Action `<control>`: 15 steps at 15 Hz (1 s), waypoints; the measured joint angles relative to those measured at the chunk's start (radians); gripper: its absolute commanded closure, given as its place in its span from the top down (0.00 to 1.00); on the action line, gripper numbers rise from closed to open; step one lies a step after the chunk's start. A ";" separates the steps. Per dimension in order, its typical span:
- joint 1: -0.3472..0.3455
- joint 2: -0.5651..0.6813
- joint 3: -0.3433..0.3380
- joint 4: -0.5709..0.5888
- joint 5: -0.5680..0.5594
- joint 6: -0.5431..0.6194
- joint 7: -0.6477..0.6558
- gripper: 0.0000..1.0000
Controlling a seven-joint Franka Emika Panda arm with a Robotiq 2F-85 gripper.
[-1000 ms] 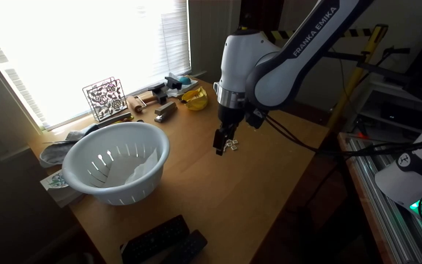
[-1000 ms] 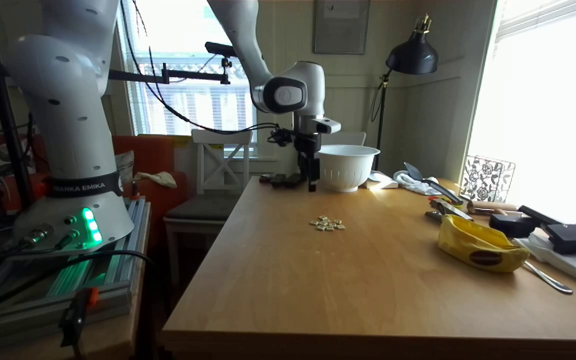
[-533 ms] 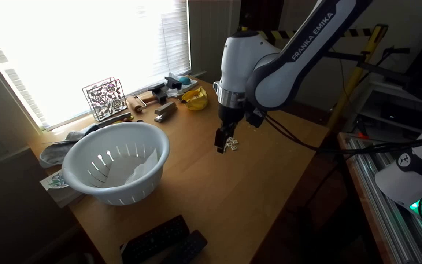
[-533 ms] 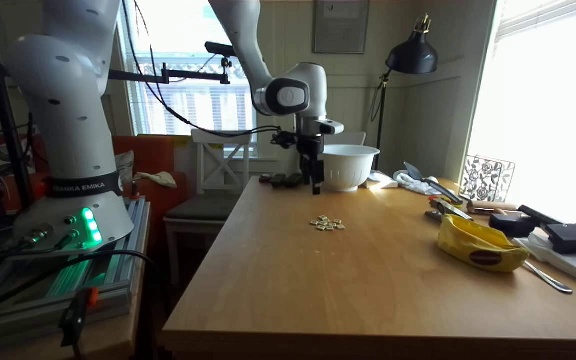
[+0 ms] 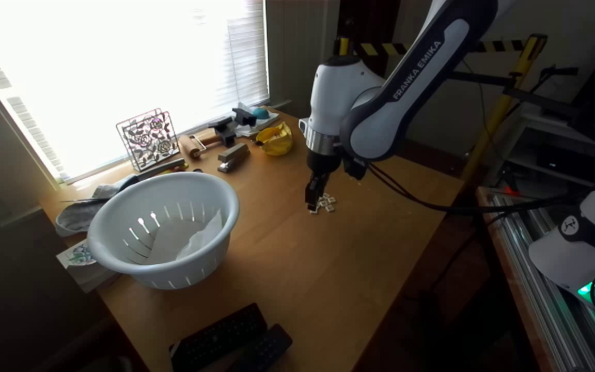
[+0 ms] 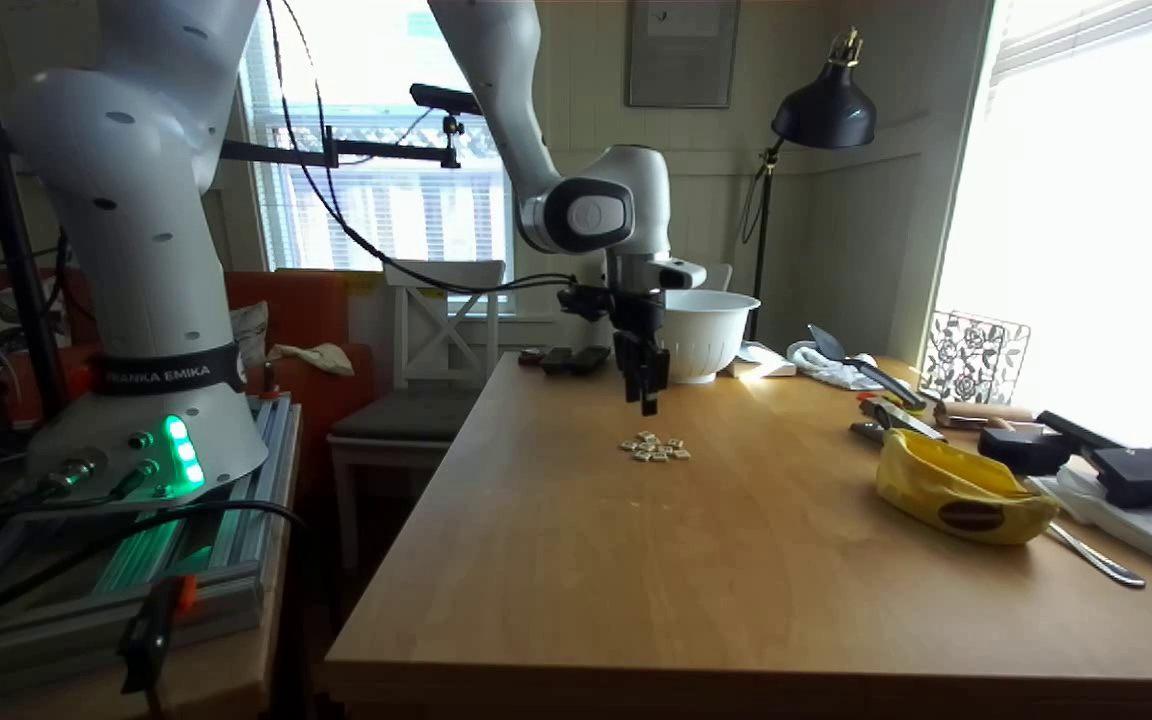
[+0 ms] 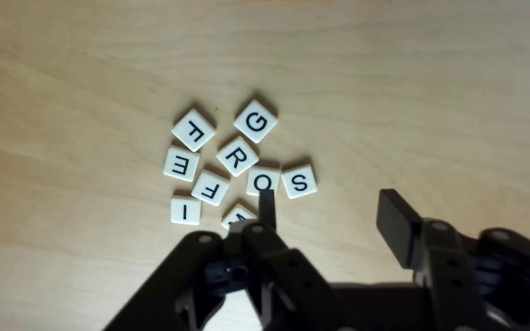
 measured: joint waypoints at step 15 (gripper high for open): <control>-0.010 0.097 -0.004 0.059 -0.031 0.029 -0.136 0.00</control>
